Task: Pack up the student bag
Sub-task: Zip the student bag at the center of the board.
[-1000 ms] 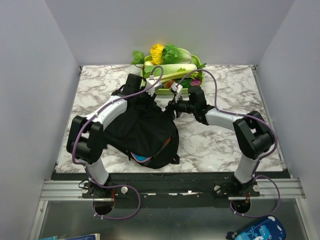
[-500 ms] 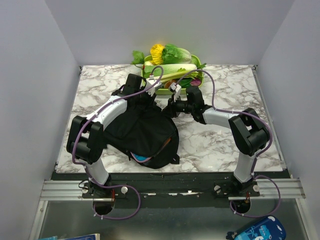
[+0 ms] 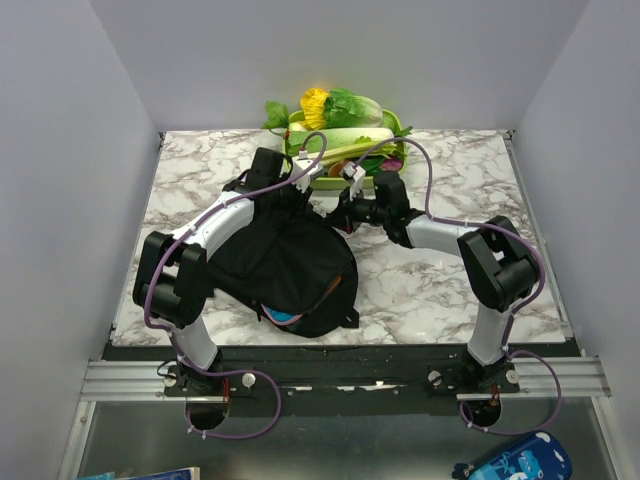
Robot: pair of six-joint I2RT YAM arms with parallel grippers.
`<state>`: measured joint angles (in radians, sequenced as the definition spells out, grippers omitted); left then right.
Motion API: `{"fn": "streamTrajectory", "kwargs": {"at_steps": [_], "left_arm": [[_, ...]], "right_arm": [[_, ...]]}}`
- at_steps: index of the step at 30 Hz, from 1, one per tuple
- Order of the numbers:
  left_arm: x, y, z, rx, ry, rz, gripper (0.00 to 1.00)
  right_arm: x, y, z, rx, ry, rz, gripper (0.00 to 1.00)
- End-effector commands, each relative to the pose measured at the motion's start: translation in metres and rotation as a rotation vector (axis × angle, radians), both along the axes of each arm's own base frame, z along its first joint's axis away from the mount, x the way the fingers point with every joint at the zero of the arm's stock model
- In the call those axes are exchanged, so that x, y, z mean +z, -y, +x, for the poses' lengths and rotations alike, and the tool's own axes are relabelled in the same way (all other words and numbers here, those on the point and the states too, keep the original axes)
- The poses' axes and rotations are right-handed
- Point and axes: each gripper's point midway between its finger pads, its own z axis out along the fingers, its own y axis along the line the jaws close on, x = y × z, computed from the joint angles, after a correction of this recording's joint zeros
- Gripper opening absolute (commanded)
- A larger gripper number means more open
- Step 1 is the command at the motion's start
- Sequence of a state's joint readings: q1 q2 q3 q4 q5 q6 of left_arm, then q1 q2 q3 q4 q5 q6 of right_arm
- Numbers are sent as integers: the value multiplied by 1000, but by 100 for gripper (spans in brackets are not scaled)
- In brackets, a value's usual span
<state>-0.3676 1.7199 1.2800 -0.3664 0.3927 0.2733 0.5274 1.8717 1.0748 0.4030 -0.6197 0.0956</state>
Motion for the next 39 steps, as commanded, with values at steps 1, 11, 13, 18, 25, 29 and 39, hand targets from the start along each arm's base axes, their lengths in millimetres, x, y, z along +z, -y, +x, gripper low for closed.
{"fn": "streamTrajectory", "kwargs": {"at_steps": [1, 11, 13, 18, 25, 29, 39], "left_arm": [[8, -14, 1, 26, 37, 35, 38], [20, 24, 1, -140, 4, -29, 75], [22, 35, -2, -209, -5, -38, 79], [2, 53, -8, -343, -85, -47, 81], [-19, 54, -28, -509, -180, -23, 82], [-25, 54, -32, -562, -185, -15, 77], [-38, 60, -23, -571, -210, -22, 28]], "right_arm": [[13, 9, 12, -69, 32, 17, 1], [19, 33, 17, -168, 6, 45, 1], [21, 34, 16, -161, 1, 58, 1], [26, 27, 13, -130, -20, 94, 1], [30, 33, 13, -154, -4, 100, 1], [26, 37, 13, -172, -10, 101, 1], [46, 43, 18, -201, 28, 135, 1]]}}
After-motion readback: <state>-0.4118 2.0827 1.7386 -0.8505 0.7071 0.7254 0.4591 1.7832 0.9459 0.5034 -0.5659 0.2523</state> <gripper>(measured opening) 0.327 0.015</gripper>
